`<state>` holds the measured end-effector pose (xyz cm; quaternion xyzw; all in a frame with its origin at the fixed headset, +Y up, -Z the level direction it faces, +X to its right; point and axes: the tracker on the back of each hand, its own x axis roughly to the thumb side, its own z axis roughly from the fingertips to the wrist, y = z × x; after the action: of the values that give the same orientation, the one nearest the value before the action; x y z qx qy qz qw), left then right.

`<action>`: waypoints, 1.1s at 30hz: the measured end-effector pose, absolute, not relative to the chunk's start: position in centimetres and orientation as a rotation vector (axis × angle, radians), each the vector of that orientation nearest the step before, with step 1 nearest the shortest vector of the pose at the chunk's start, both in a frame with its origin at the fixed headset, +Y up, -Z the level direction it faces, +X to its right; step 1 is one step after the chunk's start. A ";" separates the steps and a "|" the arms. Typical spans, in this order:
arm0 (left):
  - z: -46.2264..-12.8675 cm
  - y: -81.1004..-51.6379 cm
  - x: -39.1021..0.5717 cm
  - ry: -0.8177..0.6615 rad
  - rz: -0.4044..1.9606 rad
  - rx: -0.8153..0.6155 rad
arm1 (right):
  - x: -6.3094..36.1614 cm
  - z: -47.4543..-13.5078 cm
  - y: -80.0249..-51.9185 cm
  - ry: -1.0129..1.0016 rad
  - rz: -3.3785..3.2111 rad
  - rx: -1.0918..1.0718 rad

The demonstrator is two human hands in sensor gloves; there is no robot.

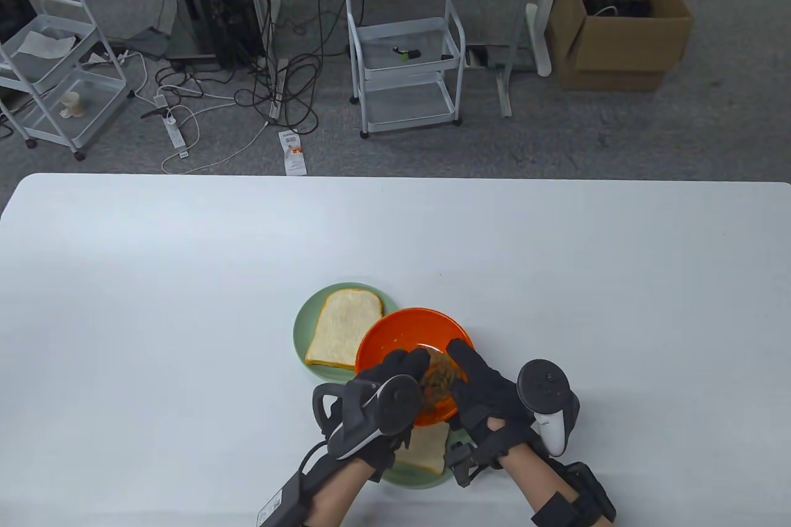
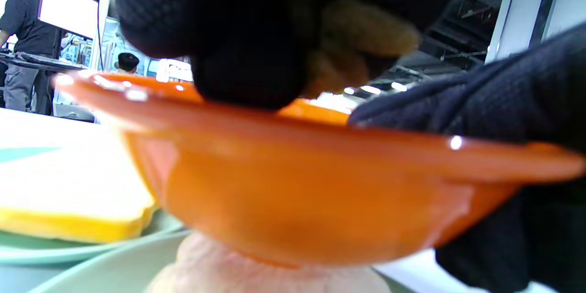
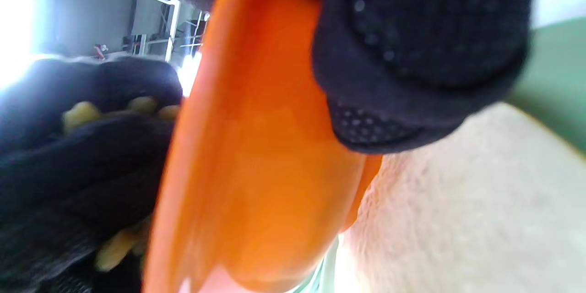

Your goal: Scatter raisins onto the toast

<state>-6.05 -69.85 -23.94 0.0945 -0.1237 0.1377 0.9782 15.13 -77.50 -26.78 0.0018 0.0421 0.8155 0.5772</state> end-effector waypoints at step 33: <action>-26.9 -75.0 -4.0 -0.140 0.026 -0.070 | 22.1 -30.3 -78.4 -0.093 1.989 -0.204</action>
<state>-3.95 -75.04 -26.88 -0.0352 -0.0699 0.0131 0.9968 22.05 -78.35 -30.34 -0.0858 -0.0391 0.8365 0.5397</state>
